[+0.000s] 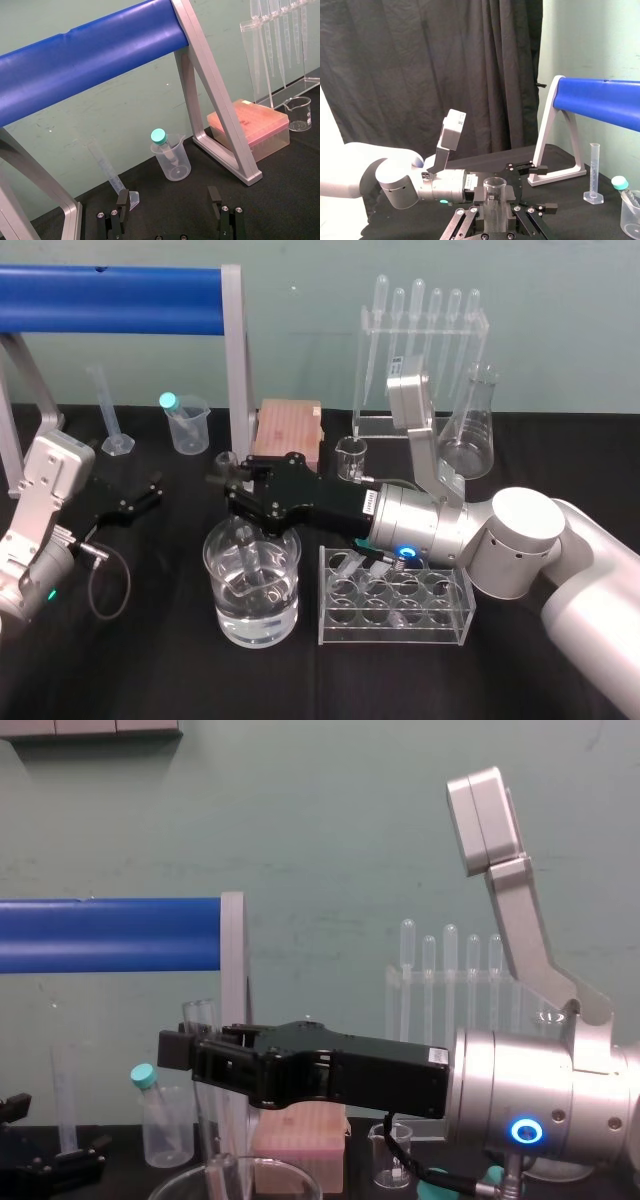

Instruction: Hold the test tube with one hand and immerse one end into the beaker, then return it to the test tube rack.

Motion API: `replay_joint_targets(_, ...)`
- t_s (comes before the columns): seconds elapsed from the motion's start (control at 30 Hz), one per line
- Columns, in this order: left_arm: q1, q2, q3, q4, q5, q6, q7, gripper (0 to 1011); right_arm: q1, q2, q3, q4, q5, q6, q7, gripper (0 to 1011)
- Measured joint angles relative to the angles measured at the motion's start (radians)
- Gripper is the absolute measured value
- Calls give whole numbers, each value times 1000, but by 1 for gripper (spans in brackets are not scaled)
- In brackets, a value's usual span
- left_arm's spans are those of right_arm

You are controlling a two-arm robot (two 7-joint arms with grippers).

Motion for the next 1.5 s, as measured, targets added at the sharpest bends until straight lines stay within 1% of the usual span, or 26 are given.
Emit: replay_joint_targets(1.5,0,0,0,0,0,0,0,1000,0,0,0,0,1,-1,0,228)
